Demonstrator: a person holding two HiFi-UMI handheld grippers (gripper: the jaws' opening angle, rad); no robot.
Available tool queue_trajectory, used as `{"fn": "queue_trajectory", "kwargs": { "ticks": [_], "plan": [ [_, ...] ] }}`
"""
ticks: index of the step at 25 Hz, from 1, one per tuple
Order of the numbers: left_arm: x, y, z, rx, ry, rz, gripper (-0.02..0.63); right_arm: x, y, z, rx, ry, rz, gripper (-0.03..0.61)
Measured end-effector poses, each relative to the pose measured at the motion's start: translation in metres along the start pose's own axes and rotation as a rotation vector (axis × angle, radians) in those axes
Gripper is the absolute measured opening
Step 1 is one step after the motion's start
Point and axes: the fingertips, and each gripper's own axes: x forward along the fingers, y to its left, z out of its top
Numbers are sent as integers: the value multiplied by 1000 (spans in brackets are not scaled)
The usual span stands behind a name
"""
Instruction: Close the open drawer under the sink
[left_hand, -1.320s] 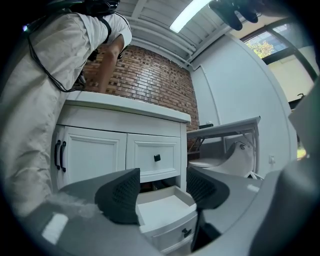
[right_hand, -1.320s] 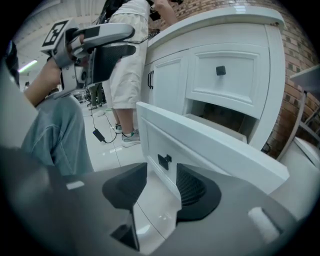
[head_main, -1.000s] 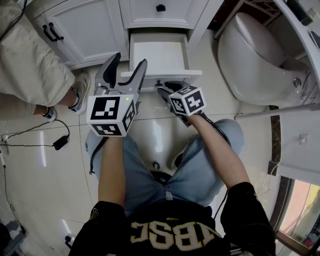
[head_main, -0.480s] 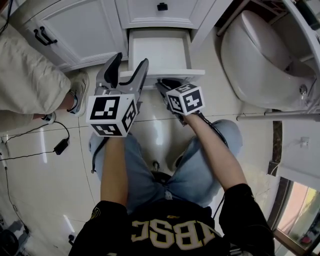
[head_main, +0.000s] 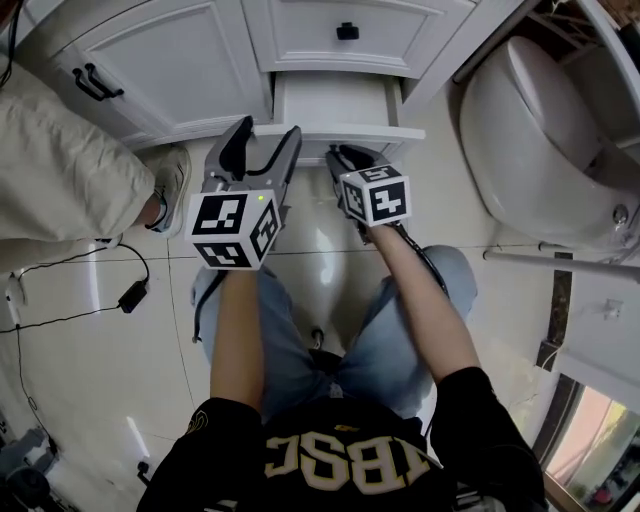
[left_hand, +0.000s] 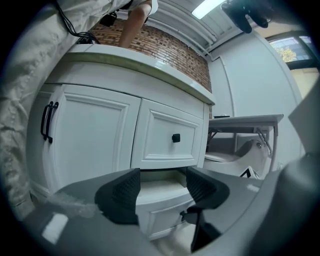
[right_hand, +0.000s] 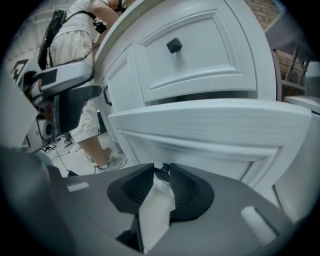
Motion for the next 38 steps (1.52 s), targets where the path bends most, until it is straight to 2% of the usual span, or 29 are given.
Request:
{"fn": "queue_trajectory", "kwargs": {
  "ticks": [5, 12, 15, 18, 20, 27, 28, 31, 32, 33, 36, 38],
  "plan": [
    [4, 18, -4, 1, 17, 32, 291, 22, -19, 23, 2, -45, -49, 94],
    [8, 60, -4, -9, 24, 112, 291, 60, -56, 65, 28, -196, -135, 98],
    [12, 72, -7, -35, 28, 132, 290, 68, -61, 75, -109, -192, -215, 106],
    [17, 72, -7, -39, 31, 117, 290, 68, -56, 76, -238, -156, -291, 104],
    [20, 70, -7, -25, 38, 104, 290, 71, -53, 80, -254, -156, -277, 106],
    [24, 68, -14, -5, 62, 92, 290, 71, -57, 77, -157, -143, -175, 106],
    [22, 68, -14, -4, 63, 93, 290, 70, -57, 78, -120, -151, -158, 106],
    [16, 62, -11, 18, 60, 87, 290, 55, -52, 81, 77, -204, -81, 112],
    [13, 61, -10, 27, 59, 89, 288, 46, -47, 83, 107, -219, -66, 112],
    [9, 60, -10, 33, 56, 93, 284, 36, -41, 86, 90, -229, -71, 112],
    [-1, 52, -3, 33, 32, 97, 284, 2, -30, 93, -69, -245, -145, 112],
    [-5, 40, 3, 39, 12, 85, 284, -21, -28, 96, -106, -270, -165, 112]
  ]
}}
